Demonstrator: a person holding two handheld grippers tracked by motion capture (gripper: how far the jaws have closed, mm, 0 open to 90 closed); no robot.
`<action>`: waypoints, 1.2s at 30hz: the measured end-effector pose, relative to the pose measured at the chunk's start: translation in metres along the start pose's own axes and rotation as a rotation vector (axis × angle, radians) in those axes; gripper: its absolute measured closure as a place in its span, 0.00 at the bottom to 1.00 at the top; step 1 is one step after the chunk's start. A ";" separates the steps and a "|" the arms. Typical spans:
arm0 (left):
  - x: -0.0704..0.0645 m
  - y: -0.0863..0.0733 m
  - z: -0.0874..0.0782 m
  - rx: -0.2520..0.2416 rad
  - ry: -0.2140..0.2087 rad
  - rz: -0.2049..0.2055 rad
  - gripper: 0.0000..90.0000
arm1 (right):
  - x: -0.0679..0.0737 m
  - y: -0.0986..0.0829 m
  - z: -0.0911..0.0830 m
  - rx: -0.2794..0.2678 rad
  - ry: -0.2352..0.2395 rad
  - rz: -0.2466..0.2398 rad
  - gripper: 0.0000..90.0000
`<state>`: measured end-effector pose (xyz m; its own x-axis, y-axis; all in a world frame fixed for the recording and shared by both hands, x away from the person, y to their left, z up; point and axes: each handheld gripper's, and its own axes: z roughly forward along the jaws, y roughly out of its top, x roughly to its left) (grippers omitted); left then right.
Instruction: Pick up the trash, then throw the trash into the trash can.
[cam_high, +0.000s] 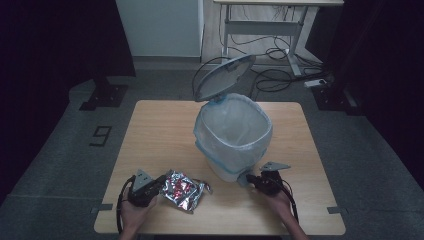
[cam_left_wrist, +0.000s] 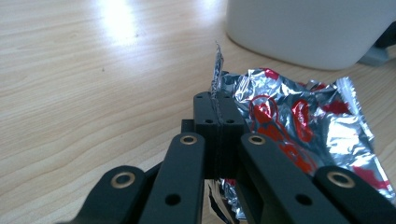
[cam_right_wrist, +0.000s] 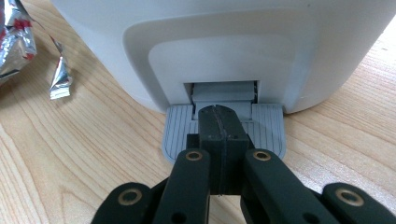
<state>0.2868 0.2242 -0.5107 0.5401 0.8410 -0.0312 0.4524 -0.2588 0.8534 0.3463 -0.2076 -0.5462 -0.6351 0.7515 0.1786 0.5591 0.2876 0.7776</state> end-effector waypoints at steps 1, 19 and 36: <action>0.000 0.000 0.000 0.000 0.000 0.000 1.00 | 0.000 0.000 0.000 0.000 0.000 0.000 1.00; 0.004 0.008 -0.021 -0.106 -0.028 -0.047 1.00 | -0.001 0.000 0.000 0.000 0.008 0.002 1.00; 0.007 0.018 -0.037 -0.177 -0.044 -0.071 1.00 | -0.002 0.000 0.000 0.000 0.014 0.006 1.00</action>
<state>0.2728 0.2425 -0.4761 0.5438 0.8315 -0.1139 0.3608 -0.1091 0.9263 0.3476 -0.2089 -0.5465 -0.6390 0.7449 0.1918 0.5632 0.2833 0.7762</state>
